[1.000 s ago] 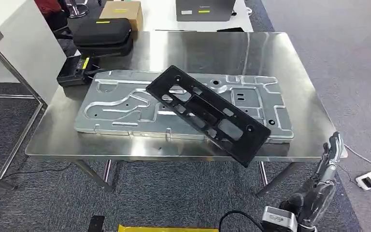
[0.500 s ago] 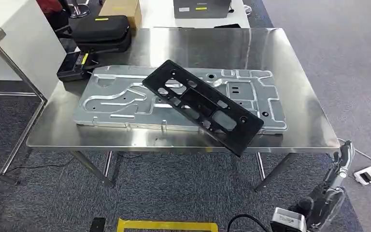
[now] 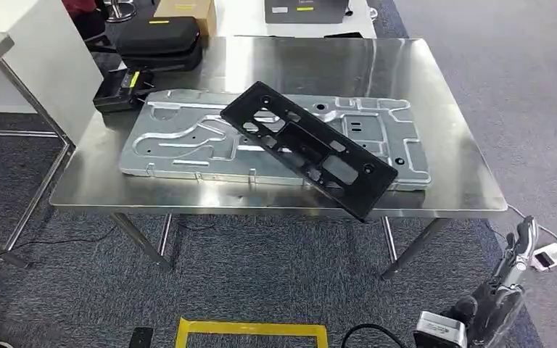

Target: Take the parts from the cabinet and place them on the table.

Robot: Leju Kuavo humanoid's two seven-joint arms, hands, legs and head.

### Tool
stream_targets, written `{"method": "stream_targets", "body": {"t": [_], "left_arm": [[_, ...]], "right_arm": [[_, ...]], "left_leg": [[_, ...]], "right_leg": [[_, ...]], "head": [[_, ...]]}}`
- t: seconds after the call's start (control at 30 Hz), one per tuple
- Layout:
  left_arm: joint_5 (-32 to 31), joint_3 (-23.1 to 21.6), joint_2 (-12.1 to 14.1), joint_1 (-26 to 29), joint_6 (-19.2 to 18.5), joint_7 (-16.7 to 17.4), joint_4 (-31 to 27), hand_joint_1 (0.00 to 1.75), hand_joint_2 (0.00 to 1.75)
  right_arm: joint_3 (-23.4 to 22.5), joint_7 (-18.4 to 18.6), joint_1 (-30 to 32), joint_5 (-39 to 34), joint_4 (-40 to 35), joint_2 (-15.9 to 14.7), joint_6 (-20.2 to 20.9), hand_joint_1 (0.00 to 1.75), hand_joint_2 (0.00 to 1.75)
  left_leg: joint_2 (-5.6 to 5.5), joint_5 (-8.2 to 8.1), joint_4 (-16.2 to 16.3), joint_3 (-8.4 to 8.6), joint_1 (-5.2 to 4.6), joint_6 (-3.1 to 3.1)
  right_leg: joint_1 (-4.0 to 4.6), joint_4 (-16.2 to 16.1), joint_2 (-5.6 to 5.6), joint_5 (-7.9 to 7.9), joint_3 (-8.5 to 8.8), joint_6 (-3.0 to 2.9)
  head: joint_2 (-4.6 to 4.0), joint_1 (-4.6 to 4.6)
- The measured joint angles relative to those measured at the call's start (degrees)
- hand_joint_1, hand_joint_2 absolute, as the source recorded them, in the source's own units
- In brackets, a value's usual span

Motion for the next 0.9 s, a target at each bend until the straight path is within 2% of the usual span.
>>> {"method": "stream_targets", "body": {"t": [0.07, 0.1, 0.13, 0.17, 0.23, 0.27, 0.3, 0.33, 0.37, 0.43, 0.47, 0.5, 0.57, 0.6, 0.63, 0.67, 0.7, 0.77, 0.8, 0.83, 0.87, 0.9], "left_arm": [[0.00, 0.04, 0.00, 0.00, 0.00, 0.02, 0.00, 0.00, 0.00], [0.00, 0.04, 0.00, 0.03, 0.02, 0.00, 0.00, 0.00, 0.00], [0.00, 0.07, 0.00, 0.02, 0.02, 0.02, 0.00, 0.00, 0.00], [-0.02, 0.07, 0.00, 0.03, 0.04, 0.02, 0.00, 0.00, 0.00], [-0.09, 0.07, 0.00, 0.04, 0.04, 0.02, 0.00, 0.00, 0.00], [-0.09, 0.07, 0.00, 0.06, 0.04, 0.02, 0.00, 0.00, 0.00], [-0.09, 0.07, 0.00, 0.10, 0.04, 0.02, 0.00, 0.00, 0.00], [-0.09, 0.07, 0.00, 0.13, 0.04, 0.02, 0.00, 0.00, 0.00], [-0.09, 0.09, 0.00, 0.13, 0.04, 0.02, 0.00, 0.00, 0.00], [-0.09, 0.09, 0.00, 0.05, 0.07, 0.00, 0.00, 0.00, 0.00], [-0.09, 0.09, 0.00, -0.07, 0.07, 0.00, 0.00, 0.00, 0.00], [-0.07, 0.09, 0.00, -0.05, 0.13, -0.04, 0.00, 0.00, 0.00], [0.09, 0.13, 0.00, 0.17, 0.15, -0.04, 0.00, 0.00, 0.00], [0.11, 0.17, 0.02, 0.23, 0.18, -0.09, 0.00, 0.00, 0.00], [0.26, 0.24, -0.02, 0.21, 0.24, -0.11, 0.00, 0.00, 0.00], [0.33, 0.26, 0.00, 0.10, 0.24, -0.15, 0.00, 0.00, 0.00], [0.46, 0.28, 0.00, 0.04, 0.24, -0.20, 0.00, 0.00, 0.00], [0.46, 0.35, 0.00, 0.20, 0.20, -0.22, 0.00, 0.00, 0.00], [0.48, 0.44, 0.00, 0.25, 0.17, -0.24, 0.00, 0.00, 0.00], [0.55, 0.52, 0.00, 0.26, 0.17, -0.26, 0.00, 0.00, 0.00], [0.57, 0.55, 0.00, 0.26, 0.15, -0.28, 0.00, 0.00, 0.00], [0.61, 0.59, 0.00, 0.26, 0.15, -0.37, 0.00, 0.00, 0.00]], "right_arm": [[-0.22, 0.00, 0.09, -0.02, -0.07, 0.00, 0.00, 0.00, 0.00], [-0.22, 0.00, 0.09, -0.02, -0.09, 0.02, 0.00, 0.00, 0.00], [-0.22, -0.02, 0.06, -0.02, -0.11, 0.09, 0.00, 0.00, 0.00], [-0.24, -0.02, 0.05, -0.02, -0.11, 0.13, 0.00, 0.00, 0.00], [-0.26, -0.09, 0.10, -0.02, -0.11, 0.33, 0.00, 0.00, 0.00], [-0.26, -0.15, 0.09, -0.02, -0.11, 0.33, 0.00, 0.00, 0.00], [-0.28, -0.22, 0.13, -0.02, -0.11, 0.33, 0.00, 0.00, 0.00], [-0.33, -0.33, 0.20, -0.02, -0.11, 0.37, 0.00, 0.00, 0.00], [-0.39, -0.46, 0.28, 0.06, -0.11, 0.46, 0.00, 0.00, 0.00], [-0.61, -0.81, 0.47, 0.17, -0.13, 0.74, 0.00, 0.00, 0.00], [-0.74, -0.85, 0.56, 0.17, -0.15, 0.92, 0.00, 0.00, 0.00], [-0.85, -0.87, 0.67, 0.07, -0.28, 0.96, 0.00, 0.00, 0.00], [-0.98, -0.96, 0.87, -0.37, -0.39, 0.96, 0.00, 0.00, 0.00], [-1.12, -0.87, 1.05, -0.68, -0.42, 0.96, 0.00, 0.00, 0.00], [-1.31, -0.81, 1.26, -0.83, -0.39, 0.96, 0.00, 0.00, 0.00], [-1.53, -0.74, 1.61, -0.90, -0.42, 0.96, 0.00, 0.00, 0.00], [-1.75, -0.74, 1.78, -0.87, -0.41, 0.96, 0.00, 0.00, 0.00], [-1.99, -0.68, 2.14, -0.81, -0.35, 0.96, 0.00, 0.00, 0.00], [-2.23, -0.57, 2.47, -0.79, -0.33, 0.96, 0.00, 0.00, 0.00], [-2.49, -0.37, 2.74, -0.77, -0.26, 0.96, 0.00, 0.00, 0.00], [-2.78, -0.06, 2.85, -0.77, -0.22, 0.96, -0.02, 0.00, 0.00], [-3.08, 0.37, 2.86, -0.77, -0.11, 0.96, 0.00, 0.00, 0.00]], "left_leg": [[0.00, 0.53, -0.21, -0.16, 0.09, -0.79], [-0.01, 0.78, -0.28, -0.20, 0.12, -1.17], [-0.04, -0.10, 0.39, -0.56, 0.38, -1.48], [-0.10, -2.40, 2.28, -1.47, 0.32, -1.60], [-0.12, -7.89, 10.70, -4.57, 0.36, -1.89], [-0.11, -9.90, 15.12, -6.10, 0.36, -1.99], [-0.11, -10.58, 17.44, -6.60, 0.36, -2.02], [-0.10, -9.84, 16.74, -5.59, 0.36, -1.95], [-0.10, -8.06, 13.33, -3.21, 0.35, -1.84], [-0.12, -4.16, 2.61, 3.60, 0.35, -1.42], [-0.19, -5.37, -0.25, 4.75, 0.25, -1.12], [-0.22, -4.45, -0.31, 4.42, -0.09, -0.87], [-0.23, -4.11, -0.11, 4.15, -0.28, -0.32], [-0.22, -3.67, -0.31, 4.06, -0.22, 0.03], [0.01, -2.79, -1.08, 4.03, 0.34, 0.55], [0.11, -2.32, -1.16, 3.82, 0.24, 1.00], [0.12, -1.86, -1.16, 3.19, 0.24, 1.47], [0.15, -1.09, -0.98, 1.92, 0.12, 1.49], [0.16, -0.77, -0.86, 1.29, 0.09, 1.48], [0.16, -0.50, -0.71, 0.76, 0.09, 1.44], [0.15, -0.28, -0.52, 0.28, 0.09, 1.36], [0.12, -0.08, -0.36, -0.08, 0.09, 1.27]], "right_leg": [[0.31, 0.25, 0.02, 0.35, -0.38, -0.54], [0.22, -0.08, 0.00, 0.74, -0.59, -1.08], [-0.24, -0.47, -0.27, 1.36, -0.63, -1.81], [-0.19, -0.50, -0.28, 1.68, -1.06, -2.21], [-0.05, -0.31, -0.43, 2.32, -2.13, -2.67], [0.07, -0.15, -0.46, 2.63, -2.76, -2.69], [0.14, 0.09, -0.46, 2.88, -3.35, -2.67], [0.17, 0.37, -0.45, 3.10, -3.93, -2.60], [0.17, 0.66, -0.42, 3.26, -4.34, -2.46], [0.17, 1.22, -0.37, 3.47, -4.84, -2.15], [0.29, 1.44, -0.41, 3.62, -5.07, -1.90], [0.48, 1.63, -0.41, 3.78, -5.15, -1.60], [0.43, 1.20, -0.41, 4.46, -5.15, -0.74], [0.47, 0.99, -0.38, 4.83, -5.12, -0.35], [0.29, 1.34, -0.21, 4.58, -5.37, -0.14], [0.26, 2.62, -0.13, 2.70, -5.92, 0.06], [0.20, 5.89, -0.07, -0.29, -7.26, 0.23], [0.13, 14.92, -0.08, -5.47, -10.45, 0.66], [0.13, 17.81, -0.08, -6.52, -11.17, 0.76], [0.13, 17.79, -0.09, -6.16, -10.55, 0.76], [0.13, 15.33, -0.10, -4.84, -8.72, 0.65], [0.14, 10.55, -0.09, -2.80, -5.46, 0.43]], "head": [[0.00, 0.00], [0.00, 0.00], [0.00, 0.02], [-0.02, -0.04], [0.00, -0.09], [0.00, -0.09], [0.00, -0.11], [0.00, -0.11], [0.00, -0.11], [-0.02, -0.11], [-0.02, -0.11], [-0.02, -0.02], [0.00, -0.06], [0.00, -0.09], [0.00, -0.06], [-0.02, 0.00], [-0.02, 0.00], [-0.02, -0.02], [-0.02, 0.00], [0.00, 0.00], [0.00, 0.00], [0.00, 0.00]]}}
